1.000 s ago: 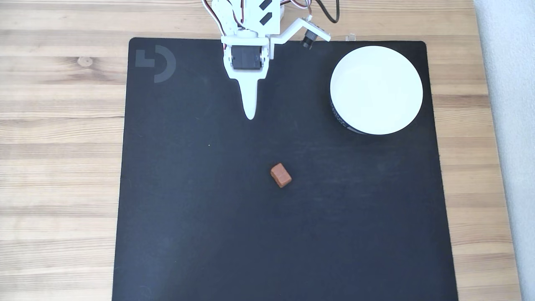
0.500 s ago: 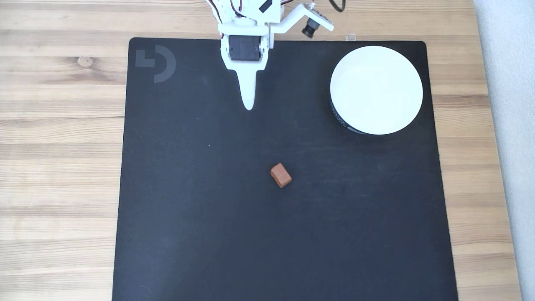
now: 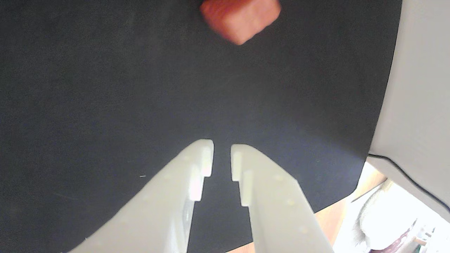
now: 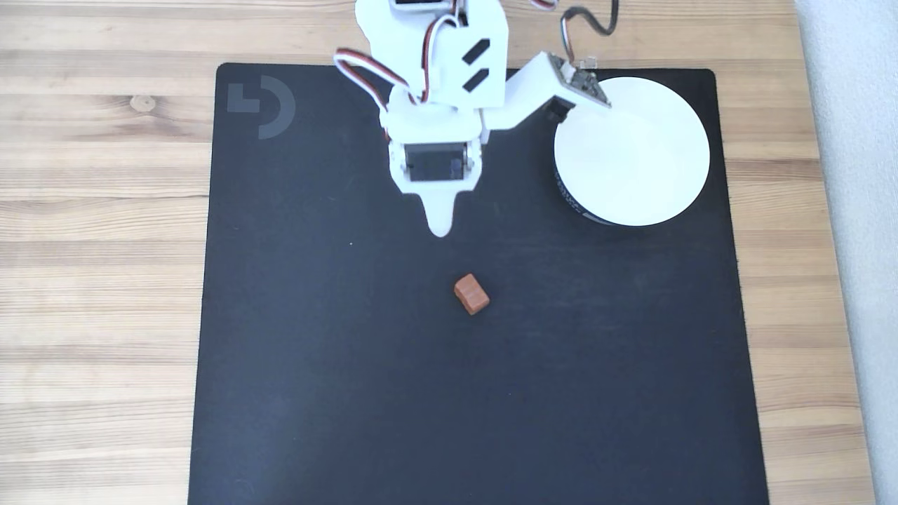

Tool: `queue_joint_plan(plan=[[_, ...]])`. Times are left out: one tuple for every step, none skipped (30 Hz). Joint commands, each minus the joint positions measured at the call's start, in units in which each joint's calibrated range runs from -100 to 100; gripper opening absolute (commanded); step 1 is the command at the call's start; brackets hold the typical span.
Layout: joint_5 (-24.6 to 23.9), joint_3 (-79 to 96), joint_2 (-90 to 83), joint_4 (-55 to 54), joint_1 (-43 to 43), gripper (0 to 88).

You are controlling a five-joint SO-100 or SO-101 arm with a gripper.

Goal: Pick up the toy and place it on the plate

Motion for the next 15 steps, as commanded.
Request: queue_joint_plan(plan=[[-0.11, -13.06, 10.67, 2.25, -2.28, 2.4], [-0.11, -15.13, 12.42, 3.35, -2.36, 2.4], [-0.11, -19.19, 15.84, 5.89, -2.7, 2.4], [-0.06, -21.17, 17.43, 6.73, -3.12, 2.4], [0.0, -23.42, 19.09, 7.16, -3.54, 2.4], [0.0, -25.41, 20.76, 7.41, -3.87, 2.4], [0.05, -27.21, 22.43, 7.49, -4.04, 2.4], [0.0, -30.63, 25.6, 7.58, -4.12, 2.4], [0.0, -32.71, 27.76, 8.0, -4.21, 2.4], [0.0, -34.06, 29.01, 8.6, -4.21, 2.4], [0.0, -35.95, 30.76, 9.7, -4.21, 2.4], [0.05, -38.84, 33.18, 11.39, -4.21, 2.4], [0.15, -40.82, 34.77, 12.66, -4.21, 2.4], [0.26, -42.08, 35.77, 13.42, -4.21, 2.4], [0.26, -44.42, 37.43, 14.95, -4.54, 2.4]])
